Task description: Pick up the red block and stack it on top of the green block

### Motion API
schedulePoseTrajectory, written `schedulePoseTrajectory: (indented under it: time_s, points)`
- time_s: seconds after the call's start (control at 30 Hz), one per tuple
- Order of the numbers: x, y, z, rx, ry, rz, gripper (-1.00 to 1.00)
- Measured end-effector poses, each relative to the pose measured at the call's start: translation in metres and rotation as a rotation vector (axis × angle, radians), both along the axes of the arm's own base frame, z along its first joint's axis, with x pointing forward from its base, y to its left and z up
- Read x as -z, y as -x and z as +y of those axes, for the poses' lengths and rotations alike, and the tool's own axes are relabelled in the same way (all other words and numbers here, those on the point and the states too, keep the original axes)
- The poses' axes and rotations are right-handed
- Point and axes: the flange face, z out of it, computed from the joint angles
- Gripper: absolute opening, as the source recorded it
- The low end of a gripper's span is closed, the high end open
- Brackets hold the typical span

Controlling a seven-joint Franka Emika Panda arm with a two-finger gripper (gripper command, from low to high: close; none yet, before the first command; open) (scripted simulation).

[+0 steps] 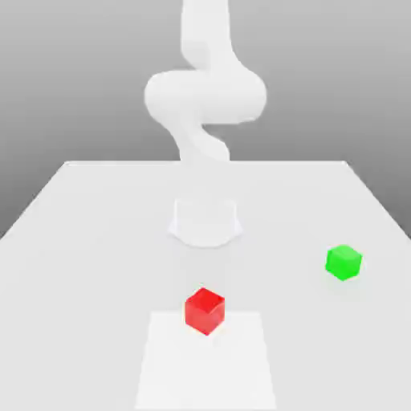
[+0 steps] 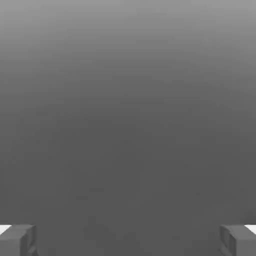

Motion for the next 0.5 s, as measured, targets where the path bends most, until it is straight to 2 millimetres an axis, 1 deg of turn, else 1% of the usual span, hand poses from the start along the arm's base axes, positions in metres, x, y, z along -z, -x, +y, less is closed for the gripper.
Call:
schedulePoseTrajectory:
  time_s: [0.07, 0.13, 0.2, 0.27, 0.33, 0.4, 0.5]
  points:
    - [0.05, -0.02, -0.002, 0.048, -0.043, 0.075, 0.0]
    - [0.099, -0.033, -0.002, 0.098, -0.081, 0.148, 0.0]
    - [0.149, -0.04, -0.002, 0.15, -0.113, 0.221, 0.0]
    - [0.199, -0.041, -0.002, 0.206, -0.141, 0.296, 0.0]
    - [0.25, -0.037, -0.001, 0.266, -0.164, 0.371, 0.0]
    - [0.3, -0.025, 0.0, 0.331, -0.182, 0.45, 0.0]
    - [0.377, 0.006, 0.001, 0.444, -0.2, 0.574, 0.0]
